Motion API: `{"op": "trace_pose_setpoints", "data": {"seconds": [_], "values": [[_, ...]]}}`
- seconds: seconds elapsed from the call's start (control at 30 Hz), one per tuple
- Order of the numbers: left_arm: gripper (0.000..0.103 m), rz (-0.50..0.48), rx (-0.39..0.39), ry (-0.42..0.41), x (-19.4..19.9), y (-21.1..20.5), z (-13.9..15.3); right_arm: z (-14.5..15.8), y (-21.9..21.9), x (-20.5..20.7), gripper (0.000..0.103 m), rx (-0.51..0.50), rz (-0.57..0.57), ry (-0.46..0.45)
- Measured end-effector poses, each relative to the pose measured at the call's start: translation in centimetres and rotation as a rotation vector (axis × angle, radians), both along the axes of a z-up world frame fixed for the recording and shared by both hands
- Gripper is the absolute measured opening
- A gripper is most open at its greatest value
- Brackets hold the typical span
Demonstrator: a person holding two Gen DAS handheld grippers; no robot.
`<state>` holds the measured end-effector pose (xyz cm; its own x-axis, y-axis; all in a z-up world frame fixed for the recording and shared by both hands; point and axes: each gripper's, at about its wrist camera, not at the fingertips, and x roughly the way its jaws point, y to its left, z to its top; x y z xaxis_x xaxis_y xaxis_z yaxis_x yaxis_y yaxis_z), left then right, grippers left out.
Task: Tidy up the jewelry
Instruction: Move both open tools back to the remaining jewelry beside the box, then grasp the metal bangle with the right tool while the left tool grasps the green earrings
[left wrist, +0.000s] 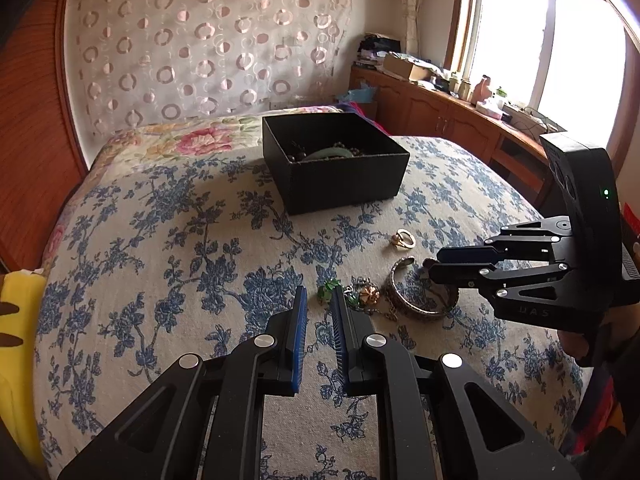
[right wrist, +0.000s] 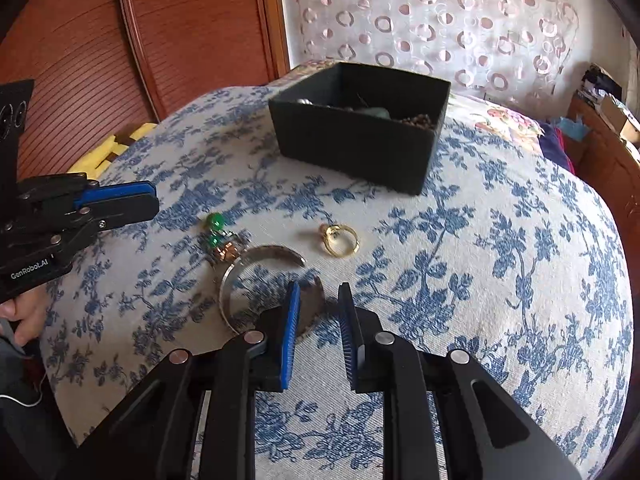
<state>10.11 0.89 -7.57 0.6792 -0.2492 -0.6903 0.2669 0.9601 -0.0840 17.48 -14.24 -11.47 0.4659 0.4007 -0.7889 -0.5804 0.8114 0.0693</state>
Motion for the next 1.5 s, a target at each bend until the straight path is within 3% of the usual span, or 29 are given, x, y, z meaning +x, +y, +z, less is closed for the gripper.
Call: {"op": "trace_pose_setpoints", "data": {"seconds": [0.1,0.5,0.87,0.93,1.0,1.43,1.5], "values": [[0.011,-0.004,-0.001,0.008,0.1,-0.3,-0.3,0.1,-0.5,-0.4,0.009,-0.01,0.013,-0.013],[0.011,-0.019,0.035,0.06,2.7,-1.5,-1.5,-0.2,-1.0,-1.0,0.008,-0.067,-0.01,-0.085],[0.012,-0.034,0.038,0.085,4.3,-2.0,-2.3,-0.2,-0.8,-0.9,0.008,-0.068,-0.011,-0.087],[0.01,-0.041,0.03,0.081,4.3,-2.0,-2.3,-0.2,-0.8,-0.9,0.008,-0.067,-0.011,-0.086],[0.0,-0.048,0.019,0.085,4.3,-1.9,-2.4,-0.2,-0.8,-0.9,0.008,-0.068,-0.011,-0.087],[0.0,-0.001,0.011,0.045,3.6,-0.8,-1.0,-0.2,-0.8,-1.0,0.008,-0.068,-0.011,-0.087],[0.009,0.007,0.016,0.051,4.0,-0.8,-1.1,-0.2,-0.8,-1.0,0.008,-0.068,-0.011,-0.087]]}}
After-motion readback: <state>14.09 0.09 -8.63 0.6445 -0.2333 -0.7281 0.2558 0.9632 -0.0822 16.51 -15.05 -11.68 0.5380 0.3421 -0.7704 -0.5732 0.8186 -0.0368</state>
